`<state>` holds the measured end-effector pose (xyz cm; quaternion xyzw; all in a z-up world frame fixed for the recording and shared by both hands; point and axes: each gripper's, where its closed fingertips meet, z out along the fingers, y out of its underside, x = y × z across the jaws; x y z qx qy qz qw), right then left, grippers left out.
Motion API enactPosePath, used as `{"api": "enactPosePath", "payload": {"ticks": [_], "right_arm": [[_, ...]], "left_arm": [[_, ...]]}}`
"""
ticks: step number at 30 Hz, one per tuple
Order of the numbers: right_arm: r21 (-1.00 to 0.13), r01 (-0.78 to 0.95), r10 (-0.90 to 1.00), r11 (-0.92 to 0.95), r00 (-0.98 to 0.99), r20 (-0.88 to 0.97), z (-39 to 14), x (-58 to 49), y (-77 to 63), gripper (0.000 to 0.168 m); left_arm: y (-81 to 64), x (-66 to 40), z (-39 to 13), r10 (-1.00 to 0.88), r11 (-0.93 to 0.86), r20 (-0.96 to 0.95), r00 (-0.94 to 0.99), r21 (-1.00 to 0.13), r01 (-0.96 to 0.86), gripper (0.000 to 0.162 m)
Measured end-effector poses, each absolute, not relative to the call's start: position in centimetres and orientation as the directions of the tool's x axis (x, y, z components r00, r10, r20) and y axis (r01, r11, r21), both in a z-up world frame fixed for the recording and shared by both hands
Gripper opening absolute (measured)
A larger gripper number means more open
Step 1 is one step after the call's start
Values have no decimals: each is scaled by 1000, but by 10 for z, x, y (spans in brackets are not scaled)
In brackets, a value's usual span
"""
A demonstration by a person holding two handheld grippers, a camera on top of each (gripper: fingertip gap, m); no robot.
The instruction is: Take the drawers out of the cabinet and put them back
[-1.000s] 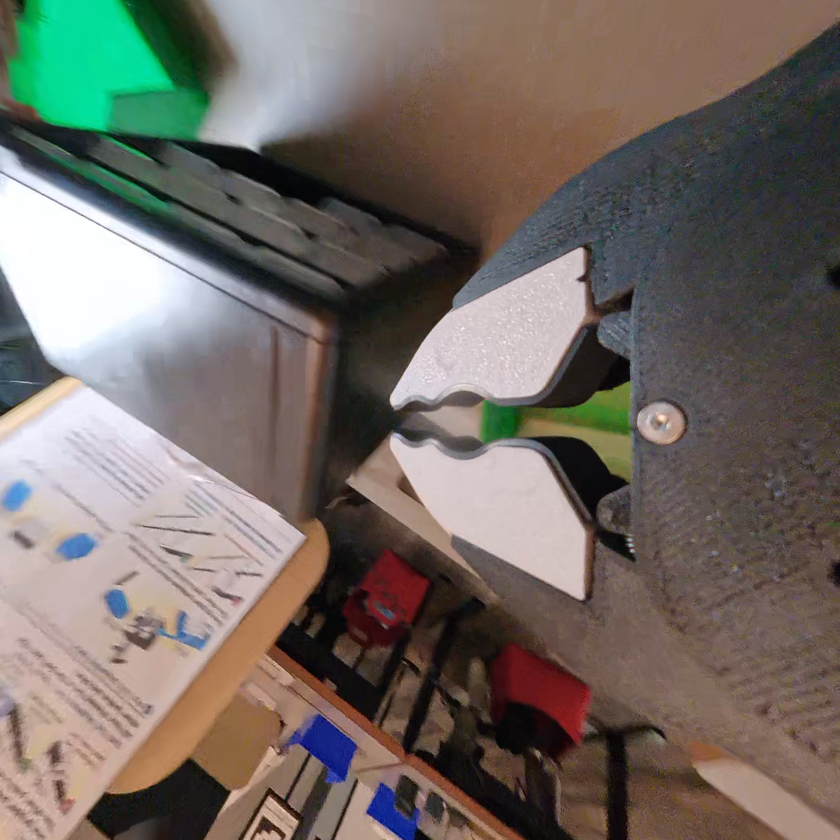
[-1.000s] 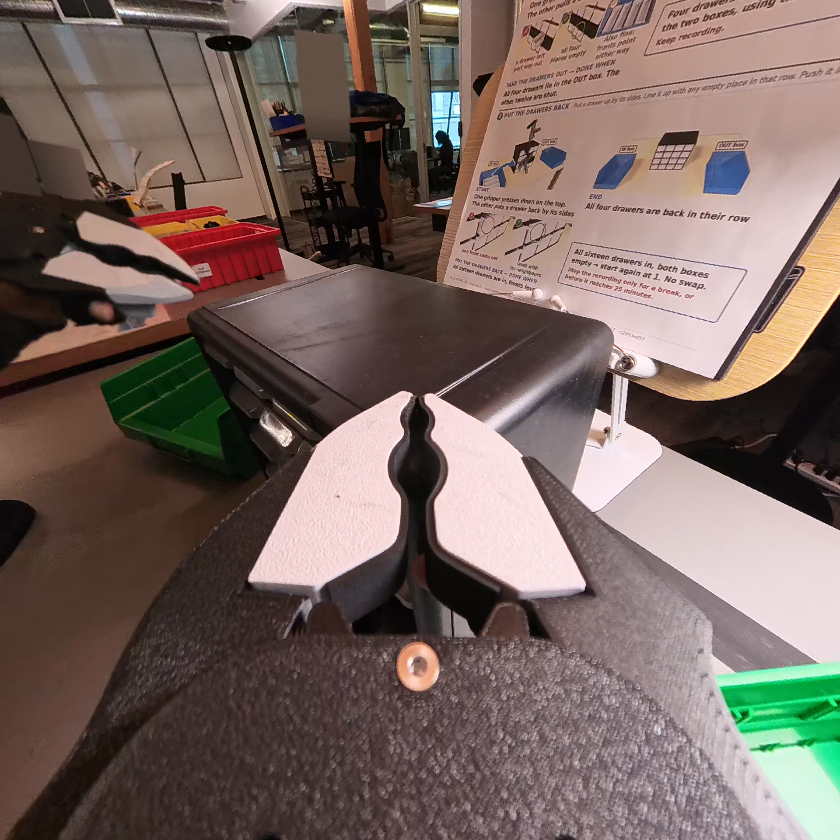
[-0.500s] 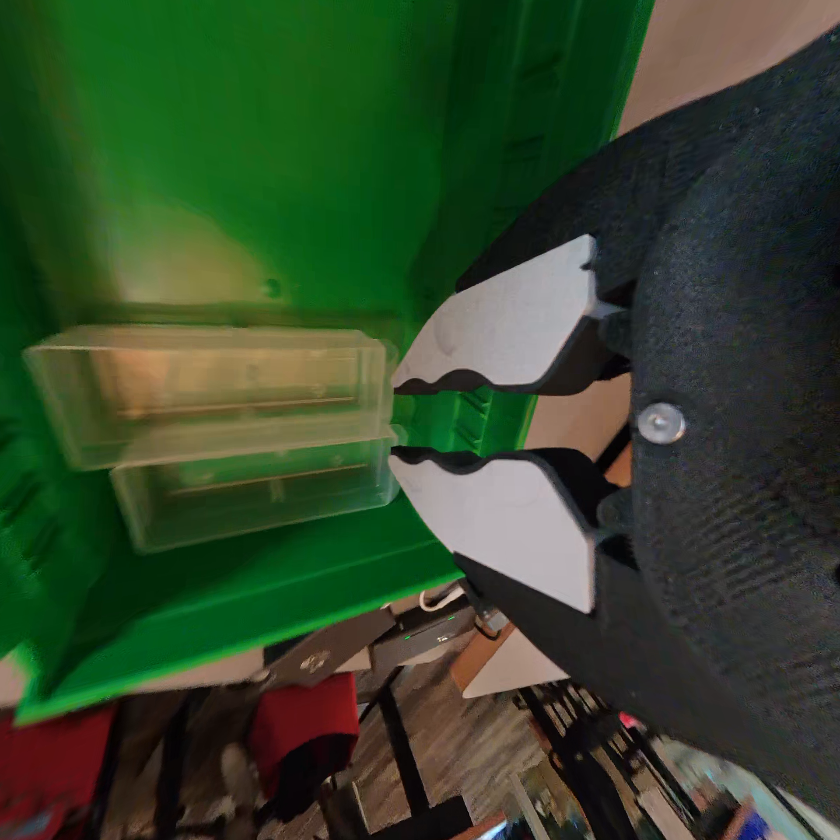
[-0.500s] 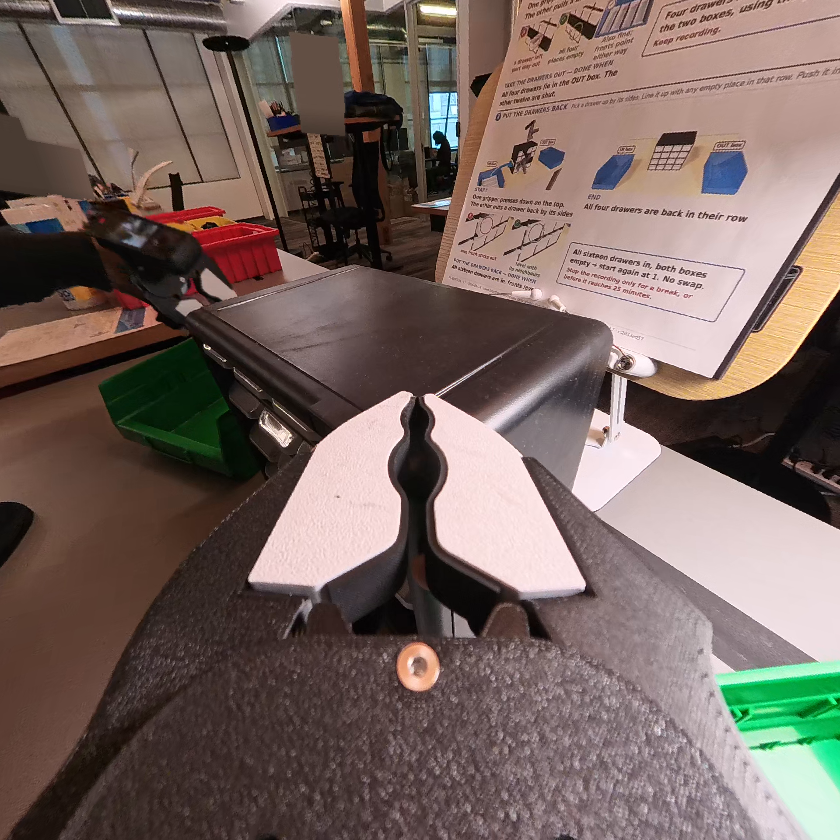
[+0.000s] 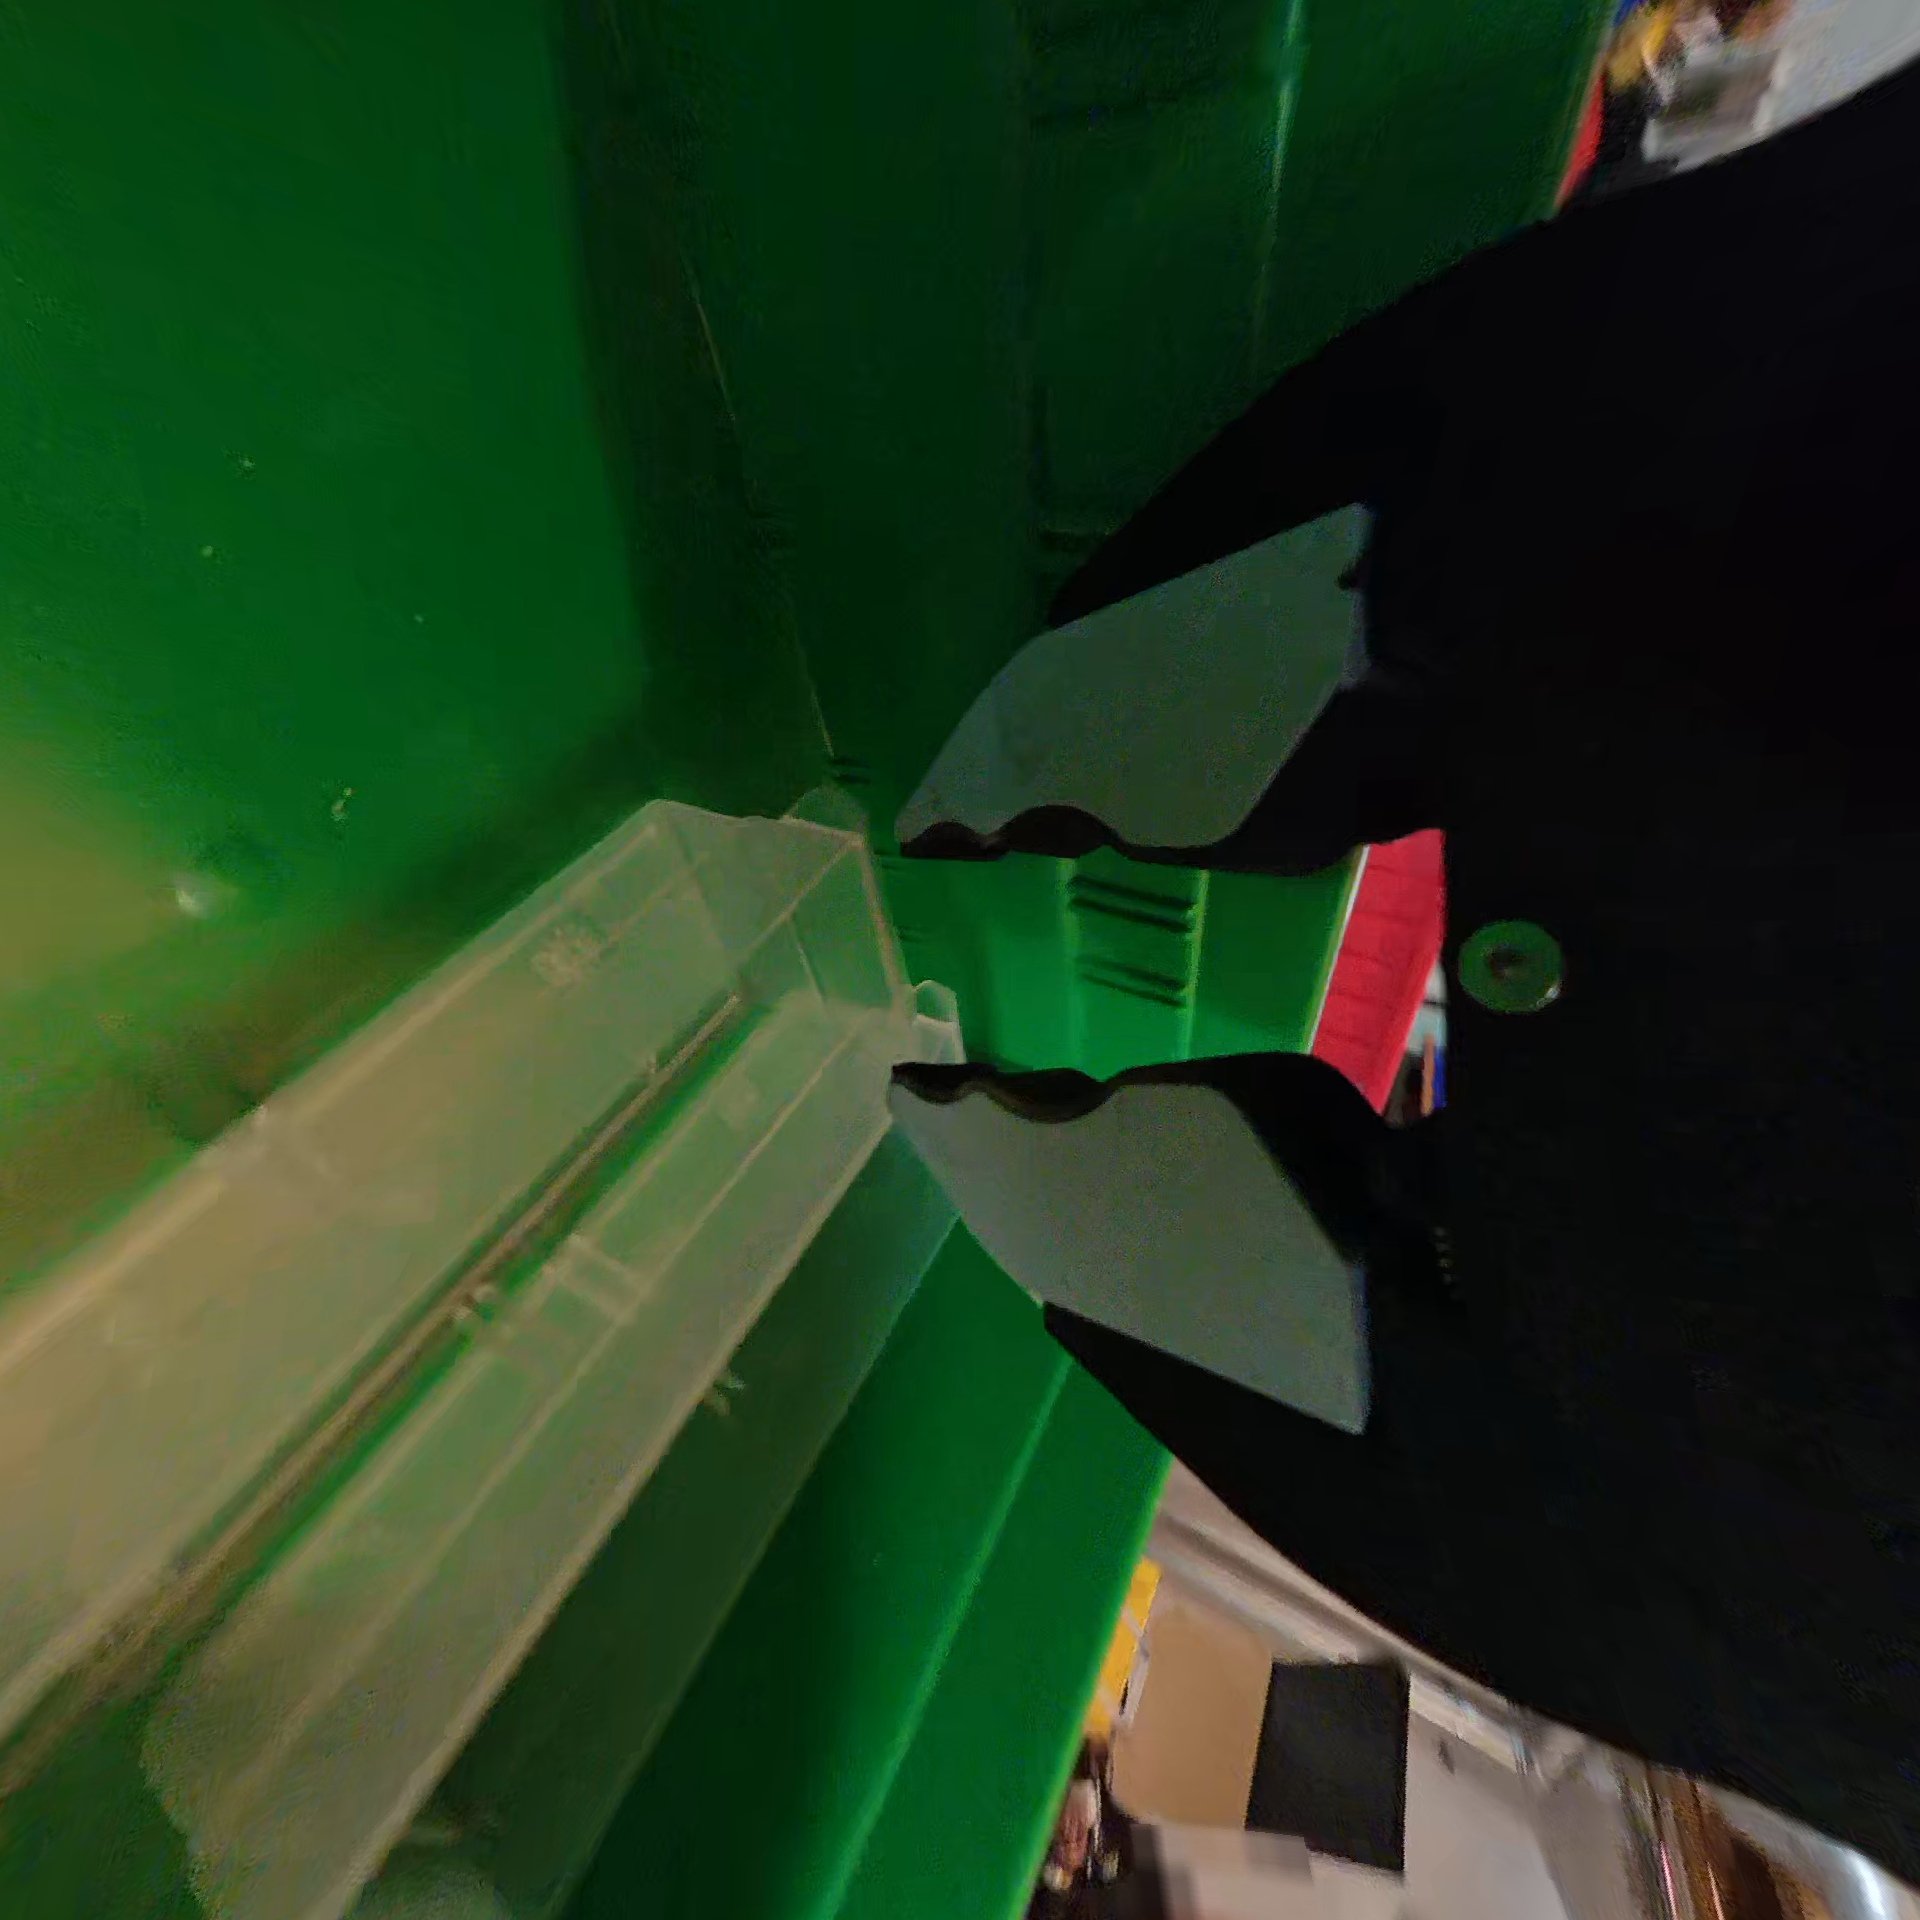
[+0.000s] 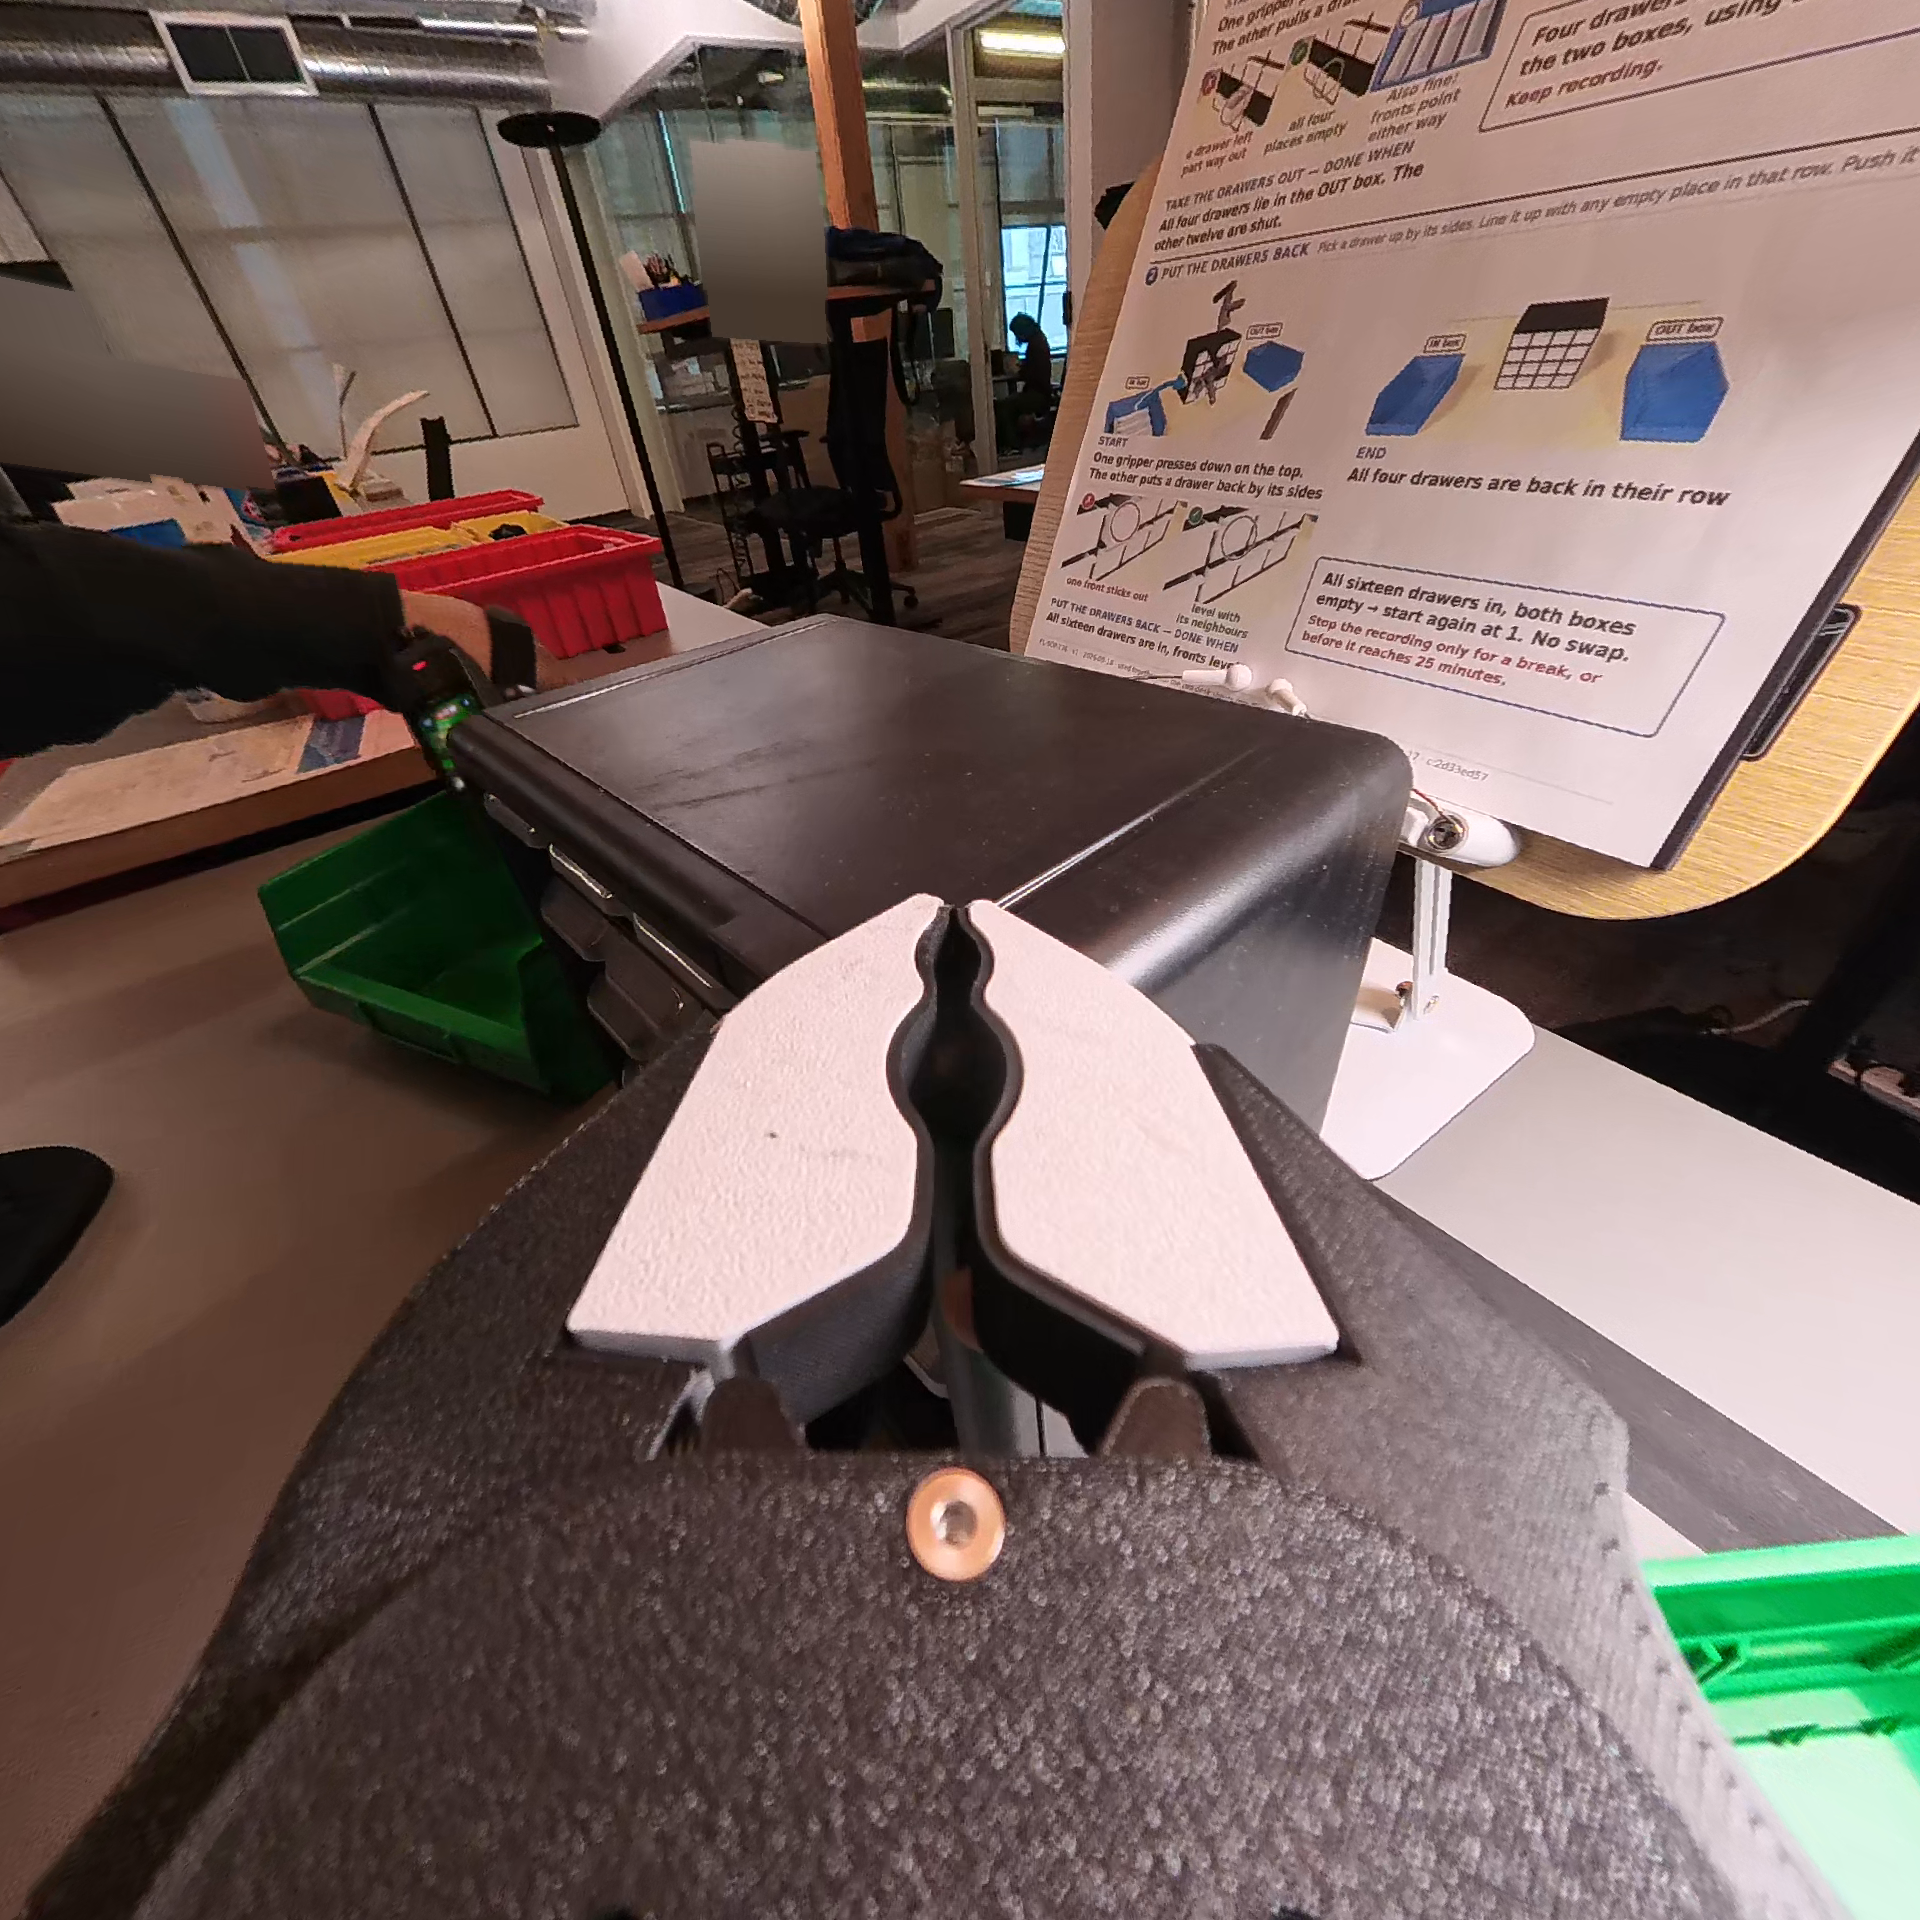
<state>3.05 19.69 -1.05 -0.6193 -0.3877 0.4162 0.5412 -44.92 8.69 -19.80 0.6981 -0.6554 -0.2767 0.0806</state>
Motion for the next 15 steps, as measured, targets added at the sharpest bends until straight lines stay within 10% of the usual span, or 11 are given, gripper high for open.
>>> {"api": "enactPosePath", "payload": {"ticks": [15], "right_arm": [[-992, 16, 933, -125, 341, -112, -10, 31, 197, 0]], "left_arm": [[71, -431, -208, -966, -89, -257, -25, 424, -901, 27]]}}
